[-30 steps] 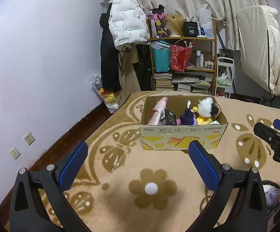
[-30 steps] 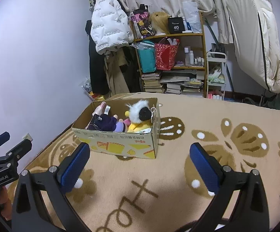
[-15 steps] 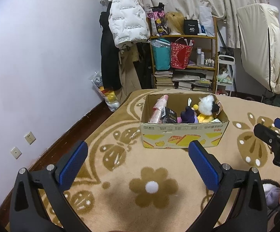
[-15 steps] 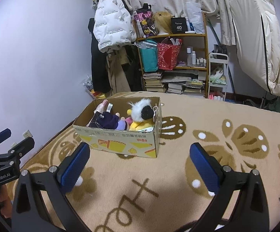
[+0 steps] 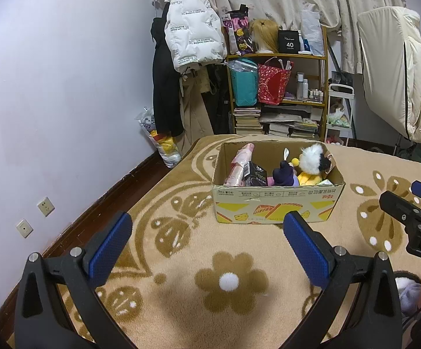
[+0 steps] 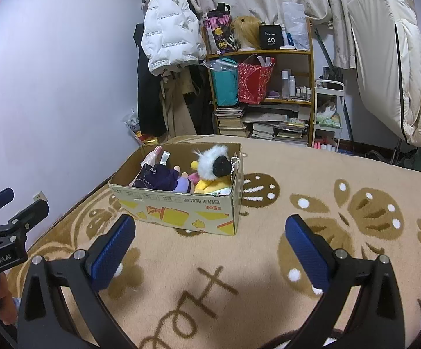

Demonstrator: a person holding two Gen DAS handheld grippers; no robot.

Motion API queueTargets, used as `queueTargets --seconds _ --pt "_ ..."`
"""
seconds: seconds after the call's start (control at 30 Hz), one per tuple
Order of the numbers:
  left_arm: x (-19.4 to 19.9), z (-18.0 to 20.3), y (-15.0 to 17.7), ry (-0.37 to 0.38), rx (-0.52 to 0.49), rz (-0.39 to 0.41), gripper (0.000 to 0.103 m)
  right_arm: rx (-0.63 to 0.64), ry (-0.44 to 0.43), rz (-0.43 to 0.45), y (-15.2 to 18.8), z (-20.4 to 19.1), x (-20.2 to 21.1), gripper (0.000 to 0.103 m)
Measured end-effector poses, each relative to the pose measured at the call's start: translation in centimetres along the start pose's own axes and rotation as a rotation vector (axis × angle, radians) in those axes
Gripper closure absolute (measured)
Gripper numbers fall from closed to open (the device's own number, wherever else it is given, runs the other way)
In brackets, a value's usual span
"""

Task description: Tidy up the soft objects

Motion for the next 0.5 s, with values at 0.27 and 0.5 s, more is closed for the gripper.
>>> queueTargets --seconds 0.27,0.5 --pt "-0.01 0.01 0.02 0.006 0.001 -0.001 0.0 0.002 0.0 -0.003 0.09 0.08 -0.07 0.0" --pt "-0.02 0.05 0.07 0.005 0.001 -0.002 0.0 0.003 0.0 -0.005 0.29 0.2 -0.1 0.0"
Point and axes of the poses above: each gripper's, at about its wrist camera, not at the fingertips, and x roughly against the way its jaws point, z to its right, y to its underside, the point moved 7 cm from there along -x, roughly the way its jaws point, and after that the axes turned 1 degree about z, right-handed, at the moved point
